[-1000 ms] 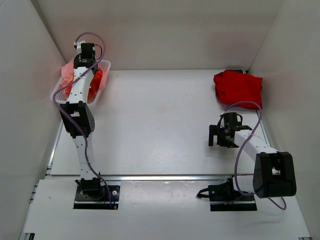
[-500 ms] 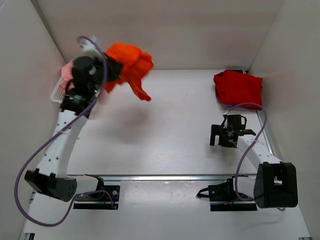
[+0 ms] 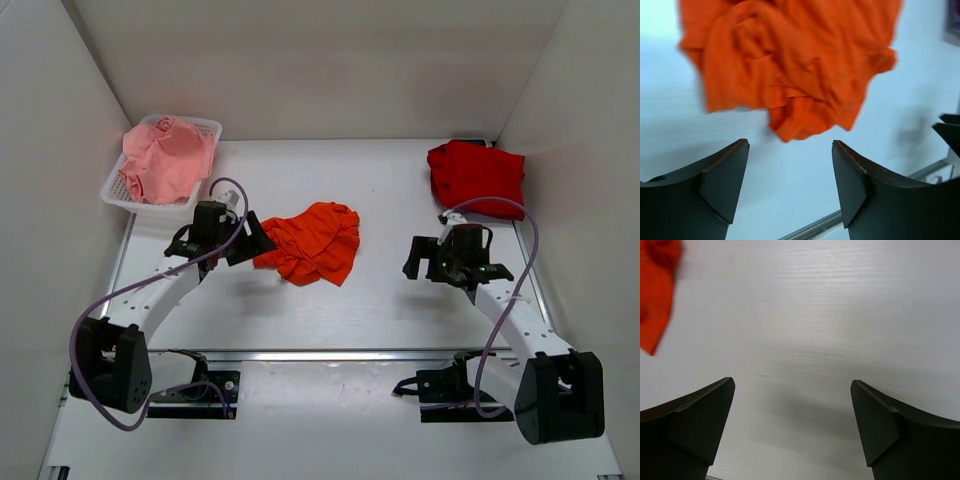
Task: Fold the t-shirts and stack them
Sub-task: Move the tshirt to the center of the board, then flatten out the tshirt
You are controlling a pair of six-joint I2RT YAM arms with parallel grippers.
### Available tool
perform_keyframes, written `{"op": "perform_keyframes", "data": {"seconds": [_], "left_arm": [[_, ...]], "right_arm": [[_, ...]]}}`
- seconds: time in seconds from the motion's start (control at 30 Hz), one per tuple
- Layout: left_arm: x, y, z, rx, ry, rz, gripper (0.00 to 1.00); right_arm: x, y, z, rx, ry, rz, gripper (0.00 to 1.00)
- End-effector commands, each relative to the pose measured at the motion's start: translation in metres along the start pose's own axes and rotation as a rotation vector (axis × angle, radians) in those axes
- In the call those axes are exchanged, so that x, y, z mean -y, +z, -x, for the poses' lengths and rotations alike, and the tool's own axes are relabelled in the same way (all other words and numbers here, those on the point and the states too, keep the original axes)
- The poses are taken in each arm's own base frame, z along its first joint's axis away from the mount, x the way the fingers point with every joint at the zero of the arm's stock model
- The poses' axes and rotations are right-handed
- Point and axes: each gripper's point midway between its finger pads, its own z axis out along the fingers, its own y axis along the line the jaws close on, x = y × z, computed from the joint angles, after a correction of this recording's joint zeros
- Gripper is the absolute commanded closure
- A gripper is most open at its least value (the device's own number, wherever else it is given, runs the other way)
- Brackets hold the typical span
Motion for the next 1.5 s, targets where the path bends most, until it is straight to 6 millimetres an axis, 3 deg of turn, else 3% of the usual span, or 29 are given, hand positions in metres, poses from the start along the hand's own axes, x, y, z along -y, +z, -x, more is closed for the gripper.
{"op": "perform_keyframes", "data": {"seconds": [0.0,0.13,0.2,0.4,0.47,0.67,0.7,0.73,0.77,0.8,0.83,0.87,0.9,0.93,1.07,1.17,1.23,1.3,1.37,1.43,1.47], "left_arm": [[0.024,-0.002,0.017,0.067,0.045,-0.055,0.21],[0.016,0.012,0.002,0.041,-0.004,-0.034,0.21],[-0.002,0.018,-0.007,0.046,-0.047,0.006,0.22],[-0.033,0.019,-0.005,0.108,-0.101,0.115,0.22],[-0.039,0.019,-0.002,0.124,-0.101,0.144,0.23],[-0.054,0.049,-0.005,0.081,-0.124,0.231,0.23],[-0.049,0.057,-0.002,0.071,-0.113,0.23,0.27],[-0.051,0.063,-0.007,0.048,-0.102,0.241,0.3],[-0.049,0.066,-0.007,0.045,-0.104,0.237,0.33],[-0.055,0.069,-0.012,0.035,-0.108,0.254,0.51],[-0.056,0.07,-0.009,0.037,-0.109,0.256,0.83],[-0.057,0.071,-0.006,0.034,-0.111,0.251,1.0],[-0.056,0.069,-0.004,0.021,-0.099,0.234,1.0],[-0.055,0.064,-0.003,0.014,-0.086,0.239,1.0],[-0.035,0.026,0.042,0.137,-0.097,0.154,1.0],[-0.015,-0.017,0.082,0.241,-0.072,0.116,1.0],[-0.002,-0.05,0.106,0.297,-0.031,0.128,1.0],[0.009,-0.083,0.128,0.372,-0.013,0.118,1.0],[0.028,-0.122,0.142,0.462,0.007,0.073,1.0],[0.045,-0.155,0.149,0.536,0.035,0.032,1.0],[0.055,-0.171,0.155,0.575,0.04,0.009,1.0]], "right_arm": [[-0.051,0.002,0.028,0.108,0.005,0.165,0.01],[-0.096,0.027,0.027,0.08,0.02,0.298,0.01],[-0.119,0.038,0.022,0.061,0.039,0.357,0.01],[-0.156,0.074,0.015,-0.001,0.091,0.423,0.23],[-0.165,0.08,0.017,0.002,0.12,0.447,0.25],[-0.197,0.113,-0.005,-0.123,0.175,0.505,0.3],[-0.208,0.116,-0.014,-0.162,0.196,0.525,0.35],[-0.212,0.116,-0.018,-0.172,0.194,0.535,0.48],[-0.217,0.118,-0.02,-0.179,0.195,0.547,0.7],[-0.22,0.119,-0.021,-0.191,0.201,0.562,0.86],[-0.221,0.118,-0.024,-0.204,0.194,0.56,1.0],[-0.223,0.116,-0.017,-0.194,0.188,0.574,1.0],[-0.218,0.115,-0.016,-0.193,0.173,0.548,1.0],[-0.218,0.106,-0.007,-0.176,0.149,0.543,1.0],[-0.213,0.067,0.051,-0.072,0.094,0.536,1.0],[-0.206,0.007,0.105,0.054,0.045,0.535,1.0],[-0.19,-0.031,0.139,0.155,0.03,0.516,1.0],[-0.181,-0.073,0.16,0.248,0.032,0.522,1.0],[-0.158,-0.116,0.18,0.361,0.066,0.509,1.0],[-0.147,-0.161,0.187,0.454,0.061,0.524,1.0],[-0.144,-0.169,0.186,0.467,0.058,0.531,1.0]]}}
